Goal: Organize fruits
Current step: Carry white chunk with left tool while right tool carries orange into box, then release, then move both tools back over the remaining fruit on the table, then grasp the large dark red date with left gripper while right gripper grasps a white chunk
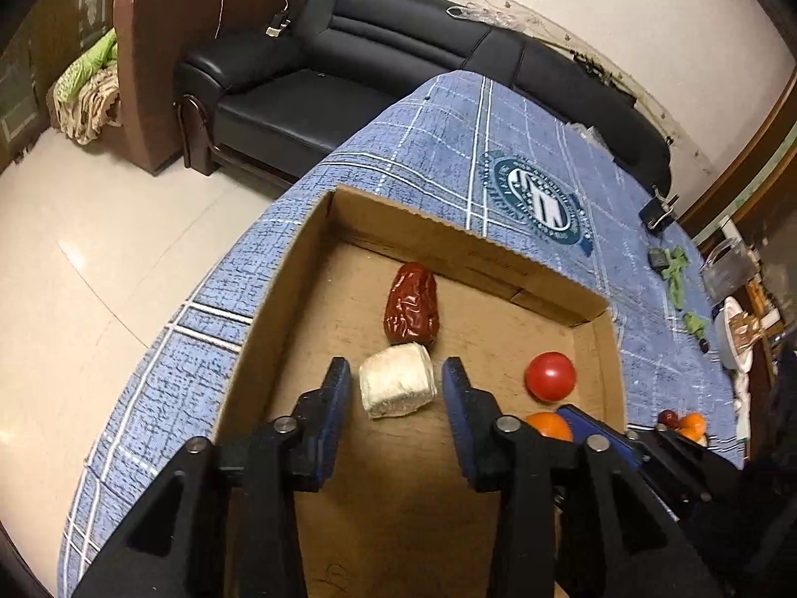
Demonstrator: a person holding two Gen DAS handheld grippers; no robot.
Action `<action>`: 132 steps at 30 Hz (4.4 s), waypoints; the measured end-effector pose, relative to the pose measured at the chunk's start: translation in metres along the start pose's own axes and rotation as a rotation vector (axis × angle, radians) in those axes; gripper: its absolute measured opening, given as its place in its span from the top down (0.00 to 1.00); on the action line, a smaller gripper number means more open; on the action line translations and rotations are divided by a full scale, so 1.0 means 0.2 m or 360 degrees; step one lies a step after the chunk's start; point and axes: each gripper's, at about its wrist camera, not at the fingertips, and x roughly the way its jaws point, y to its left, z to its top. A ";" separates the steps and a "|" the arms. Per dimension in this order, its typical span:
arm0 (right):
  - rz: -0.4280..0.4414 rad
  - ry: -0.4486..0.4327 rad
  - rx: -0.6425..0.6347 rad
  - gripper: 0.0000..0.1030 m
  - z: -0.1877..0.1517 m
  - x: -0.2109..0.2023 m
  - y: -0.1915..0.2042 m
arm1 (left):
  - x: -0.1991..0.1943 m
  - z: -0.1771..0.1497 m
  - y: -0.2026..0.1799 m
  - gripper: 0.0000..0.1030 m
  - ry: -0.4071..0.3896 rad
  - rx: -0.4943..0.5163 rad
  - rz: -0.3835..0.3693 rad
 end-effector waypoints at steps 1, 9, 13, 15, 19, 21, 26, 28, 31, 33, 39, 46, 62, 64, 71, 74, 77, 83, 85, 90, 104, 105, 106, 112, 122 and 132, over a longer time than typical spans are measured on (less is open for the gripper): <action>0.0004 0.0002 0.0012 0.66 0.00 0.01 -0.01 | -0.01 0.00 0.00 0.56 -0.0004 -0.0011 -0.0003; 0.0123 -0.0056 0.0139 0.65 0.02 -0.09 -0.07 | -0.20 -0.06 0.00 0.47 -0.0099 -0.0083 -0.0046; 0.0145 -0.0150 0.0174 0.63 0.02 -0.25 -0.11 | -0.30 -0.11 0.00 0.43 -0.0148 -0.0131 -0.0076; 0.0147 -0.0185 0.0185 0.62 -0.01 -0.33 -0.14 | -0.34 -0.14 -0.02 0.42 -0.0156 -0.0134 -0.0094; 0.0133 -0.0241 0.0232 0.61 -0.13 -0.50 -0.25 | -0.38 -0.24 -0.11 0.41 -0.0150 -0.0088 -0.0133; 0.0123 -0.0258 0.0272 0.60 -0.20 -0.58 -0.34 | -0.40 -0.30 -0.17 0.39 -0.0135 -0.0055 -0.0171; 0.0028 -0.0306 0.0422 0.59 -0.42 -0.78 -0.63 | -0.42 -0.43 -0.33 0.37 -0.0100 0.0047 -0.0229; -0.0034 -0.0334 0.0503 0.58 -0.51 -0.86 -0.76 | -0.42 -0.46 -0.42 0.37 -0.0098 0.0100 -0.0248; -0.0112 -0.0360 0.0642 0.55 -0.64 -0.95 -0.94 | -0.41 -0.51 -0.56 0.34 -0.0098 0.0183 -0.0269; -0.0134 -0.0367 0.0716 0.54 -0.71 -0.98 -1.04 | -0.39 -0.54 -0.64 0.31 -0.0088 0.0229 -0.0280; -0.0141 -0.0351 0.0828 0.53 -0.84 -0.98 -1.19 | -0.25 -0.64 -0.88 0.31 0.0023 0.0358 -0.0302; -0.0112 -0.0353 0.0837 0.53 -0.84 -0.89 -1.22 | -0.16 -0.68 -1.03 0.31 0.0058 0.0439 -0.0306; -0.0098 -0.0314 0.0712 0.53 -0.71 -0.70 -1.17 | -0.02 -0.68 -1.04 0.32 0.0114 0.0384 -0.0298; -0.0124 -0.0294 0.0686 0.51 -0.68 -0.66 -1.16 | -0.01 -0.68 -1.04 0.32 0.0117 0.0377 -0.0305; -0.0304 -0.0278 0.0563 0.52 -0.65 -0.59 -1.14 | 0.01 -0.67 -1.05 0.32 0.0109 0.0373 -0.0292; -0.0319 -0.0275 0.0535 0.54 -0.65 -0.60 -1.14 | 0.03 -0.65 -1.07 0.32 0.0114 0.0365 -0.0292; -0.0330 -0.0273 0.0510 0.57 -0.66 -0.60 -1.13 | 0.06 -0.64 -1.10 0.32 0.0120 0.0360 -0.0313; -0.0346 -0.0238 0.0515 0.67 -0.69 -0.61 -1.15 | 0.14 -0.60 -1.16 0.32 0.0118 0.0314 -0.0331; -0.0344 -0.0226 0.0510 0.69 -0.70 -0.61 -1.15 | 0.19 -0.57 -1.19 0.32 0.0108 0.0309 -0.0327; -0.0390 -0.0203 0.0444 0.69 -0.70 -0.60 -1.11 | 0.25 -0.55 -1.25 0.58 0.0089 0.0407 -0.0280; -0.0286 -0.0164 0.0481 0.66 -0.73 -0.58 -1.14 | 0.19 -0.58 -1.16 0.65 0.0074 0.0507 -0.0124; -0.0285 -0.0172 0.0485 0.66 -0.73 -0.59 -1.14 | 0.20 -0.58 -1.17 0.65 0.0072 0.0510 -0.0120; -0.0285 -0.0178 0.0494 0.66 -0.73 -0.59 -1.14 | 0.21 -0.58 -1.18 0.65 0.0068 0.0521 -0.0108; -0.0232 -0.0202 0.0559 0.66 -0.74 -0.59 -1.18 | 0.23 -0.59 -1.21 0.70 0.0000 0.0570 -0.0059; -0.0220 -0.0179 0.0445 0.72 -0.71 -0.57 -1.12 | 0.15 -0.62 -1.21 0.70 -0.0050 0.0561 -0.0080; -0.0223 -0.0209 0.0455 0.83 -0.72 -0.61 -1.10 | -0.09 -0.70 -1.12 0.70 -0.0184 0.0488 -0.0158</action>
